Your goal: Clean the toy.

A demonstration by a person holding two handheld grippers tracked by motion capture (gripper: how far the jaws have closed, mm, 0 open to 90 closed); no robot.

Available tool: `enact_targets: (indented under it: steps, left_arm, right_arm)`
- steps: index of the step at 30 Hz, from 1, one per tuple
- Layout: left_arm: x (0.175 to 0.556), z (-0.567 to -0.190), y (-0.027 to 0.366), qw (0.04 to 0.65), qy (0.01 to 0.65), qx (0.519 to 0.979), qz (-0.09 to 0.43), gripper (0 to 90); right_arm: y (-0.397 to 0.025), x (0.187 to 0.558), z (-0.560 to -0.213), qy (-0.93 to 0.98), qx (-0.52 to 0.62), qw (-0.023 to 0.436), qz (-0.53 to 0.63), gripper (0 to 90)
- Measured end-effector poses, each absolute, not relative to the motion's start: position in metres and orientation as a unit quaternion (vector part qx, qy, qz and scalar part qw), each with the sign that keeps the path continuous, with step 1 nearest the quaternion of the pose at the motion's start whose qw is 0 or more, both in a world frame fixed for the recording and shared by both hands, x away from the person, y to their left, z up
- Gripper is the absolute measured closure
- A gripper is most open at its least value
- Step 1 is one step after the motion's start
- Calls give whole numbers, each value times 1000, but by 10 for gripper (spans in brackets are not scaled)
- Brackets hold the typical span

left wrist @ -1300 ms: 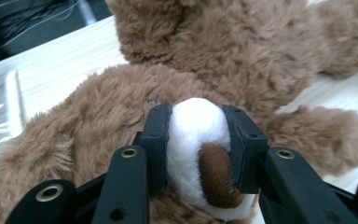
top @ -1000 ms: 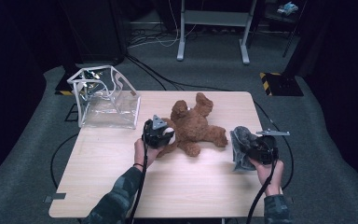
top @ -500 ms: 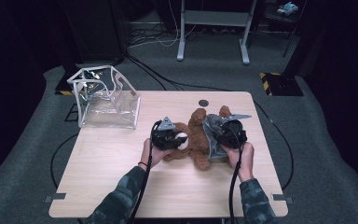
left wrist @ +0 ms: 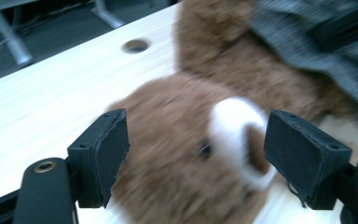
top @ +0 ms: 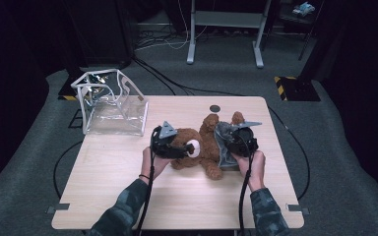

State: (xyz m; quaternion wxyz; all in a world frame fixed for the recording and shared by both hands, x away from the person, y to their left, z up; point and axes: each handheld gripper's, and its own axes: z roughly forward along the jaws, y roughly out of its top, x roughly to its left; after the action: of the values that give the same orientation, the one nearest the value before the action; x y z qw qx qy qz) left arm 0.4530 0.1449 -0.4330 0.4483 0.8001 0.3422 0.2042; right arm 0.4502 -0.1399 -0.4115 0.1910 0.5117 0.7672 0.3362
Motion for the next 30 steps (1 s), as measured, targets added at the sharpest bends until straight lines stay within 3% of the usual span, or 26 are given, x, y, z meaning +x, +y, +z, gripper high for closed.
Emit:
enact_targets:
  steps: [2,11,20,30]
  left_arm:
    - [452,-437,158,438,356,800,205,169]
    - [448,-490,201,380,410,808,186,153]
    - [453,-522,235,339,457,803,174,139]
    - [449,-528,256,344,443,803,199,141]
  right_arm:
    - [-139,446,-407,766,506,194,345,750]
    - [-105,435,-386,794,453,180,364,744]
    - [-52,464,-377,824,422,152,345,728]
    - [-15,490,-384,851,405,154,297,727]
